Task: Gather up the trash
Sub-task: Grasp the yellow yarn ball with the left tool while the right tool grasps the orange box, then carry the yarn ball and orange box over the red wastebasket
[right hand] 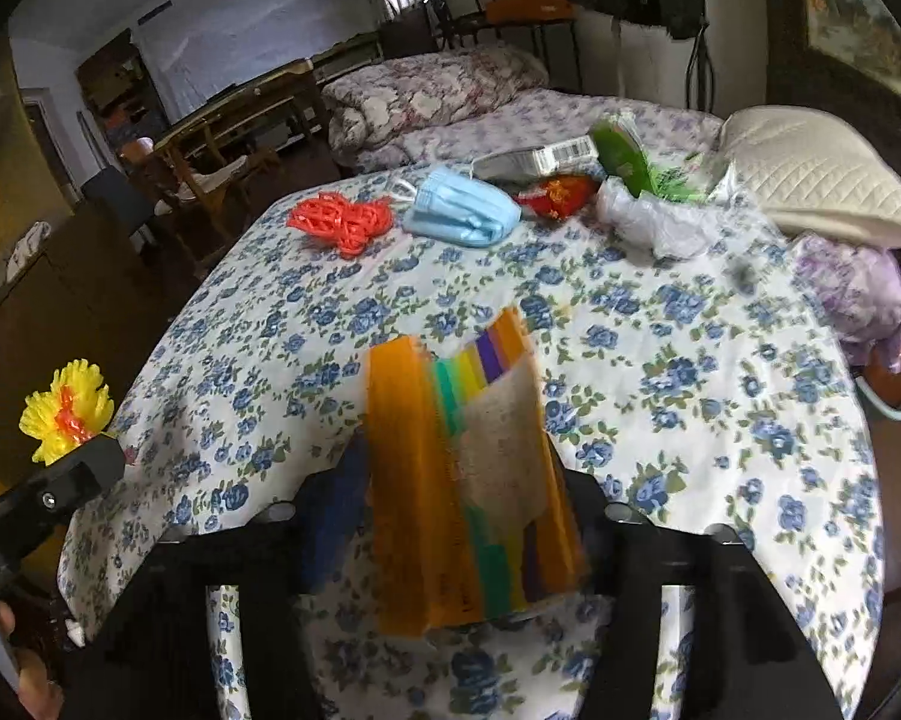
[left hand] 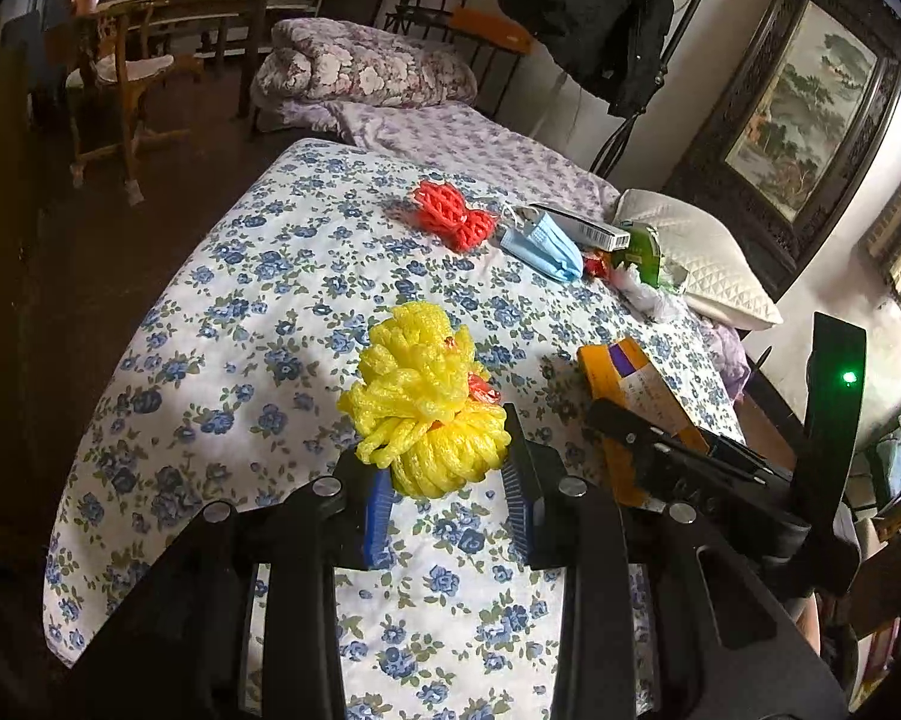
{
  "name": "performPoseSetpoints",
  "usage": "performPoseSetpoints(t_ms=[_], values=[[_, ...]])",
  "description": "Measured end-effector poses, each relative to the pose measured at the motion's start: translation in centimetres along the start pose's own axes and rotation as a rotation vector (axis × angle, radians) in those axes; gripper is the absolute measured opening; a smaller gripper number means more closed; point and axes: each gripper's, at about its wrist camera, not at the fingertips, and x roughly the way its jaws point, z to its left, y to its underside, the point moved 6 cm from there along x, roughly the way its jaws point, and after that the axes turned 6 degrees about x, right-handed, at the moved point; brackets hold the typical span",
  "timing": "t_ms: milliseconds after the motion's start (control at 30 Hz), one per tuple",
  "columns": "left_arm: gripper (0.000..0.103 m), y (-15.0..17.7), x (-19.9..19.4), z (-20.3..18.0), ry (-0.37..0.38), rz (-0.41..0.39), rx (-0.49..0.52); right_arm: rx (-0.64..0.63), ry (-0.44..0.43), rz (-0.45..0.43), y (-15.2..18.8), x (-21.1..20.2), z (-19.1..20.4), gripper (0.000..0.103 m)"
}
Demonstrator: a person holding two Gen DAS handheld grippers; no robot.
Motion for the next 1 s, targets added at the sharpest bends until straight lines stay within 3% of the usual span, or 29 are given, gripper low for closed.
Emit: performPoseSetpoints(t_ms=[267,567,867,1000], values=[[0.033,-0.1,-1.1,-0.2,0.008,-0.012,0.004,0.013,0.009,-0.022,0.3,-2.0,-0.2,0.048],[0.033,0.0,-2.7,-2.5,0.021,-0.023,0.047,0.010,0.000,-0.074,1.3,-7.1,-0.5,0.049],[0.033,0.6,-3.7,-8.3,0.093,0.005,0.121,0.054,0.009,-0.129,2.1,-12.3,-3.5,0.049],[0.033,0.6,-4.2,-14.1,0.155,0.021,0.225,0.081,0.057,-0.169,2.8,-16.6,-7.7,0.049]])
